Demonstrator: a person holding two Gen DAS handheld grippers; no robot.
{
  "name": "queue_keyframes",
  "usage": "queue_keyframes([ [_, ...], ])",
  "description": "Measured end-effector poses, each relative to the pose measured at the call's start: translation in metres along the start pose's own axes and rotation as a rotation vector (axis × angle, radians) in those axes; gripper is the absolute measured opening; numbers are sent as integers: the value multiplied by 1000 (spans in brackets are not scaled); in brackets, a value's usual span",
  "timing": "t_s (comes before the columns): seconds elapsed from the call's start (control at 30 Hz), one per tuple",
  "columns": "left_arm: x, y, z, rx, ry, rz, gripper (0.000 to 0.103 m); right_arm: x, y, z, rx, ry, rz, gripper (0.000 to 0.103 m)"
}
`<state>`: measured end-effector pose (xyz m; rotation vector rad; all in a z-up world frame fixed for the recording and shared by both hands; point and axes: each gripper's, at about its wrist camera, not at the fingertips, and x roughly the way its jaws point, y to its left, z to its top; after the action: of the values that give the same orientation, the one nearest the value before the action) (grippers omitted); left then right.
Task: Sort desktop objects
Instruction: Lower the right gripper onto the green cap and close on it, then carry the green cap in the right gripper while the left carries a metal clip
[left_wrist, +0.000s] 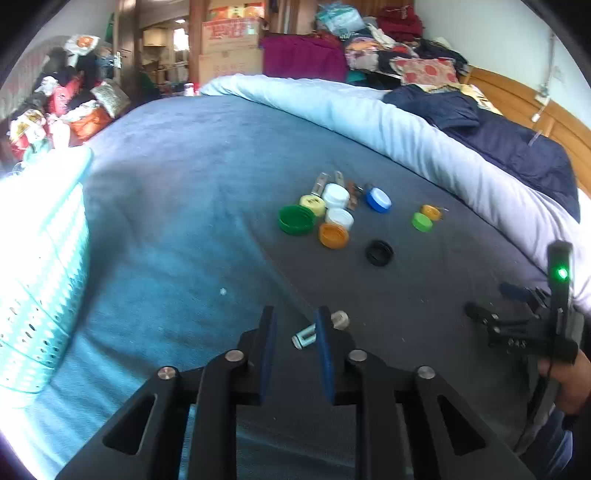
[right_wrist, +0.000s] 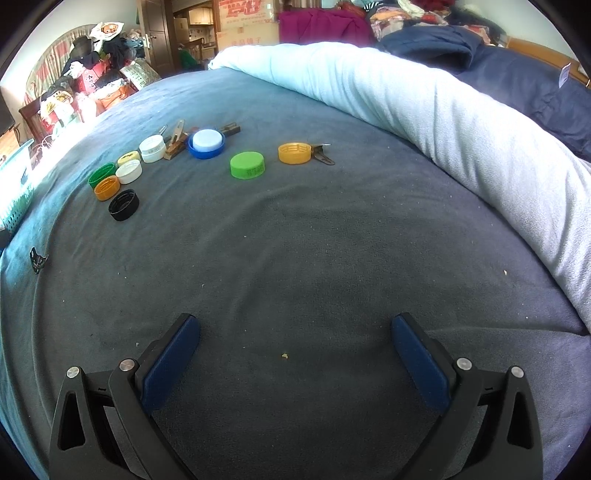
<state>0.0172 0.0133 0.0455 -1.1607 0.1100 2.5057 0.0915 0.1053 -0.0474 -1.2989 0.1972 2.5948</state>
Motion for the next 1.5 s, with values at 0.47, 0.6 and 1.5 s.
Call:
queue_keyframes([
  [0.47, 41, -9, -7, 292, 113, -161, 36, 0, -2, -1, 1, -2, 4, 103],
  [0.6, 38, -15, -14, 308, 124, -216, 13, -1, -2, -1, 2, -2, 5, 103],
  [1.5, 35, 17, -18, 48, 59, -186, 13, 41, 19, 99, -60, 8, 186, 38],
])
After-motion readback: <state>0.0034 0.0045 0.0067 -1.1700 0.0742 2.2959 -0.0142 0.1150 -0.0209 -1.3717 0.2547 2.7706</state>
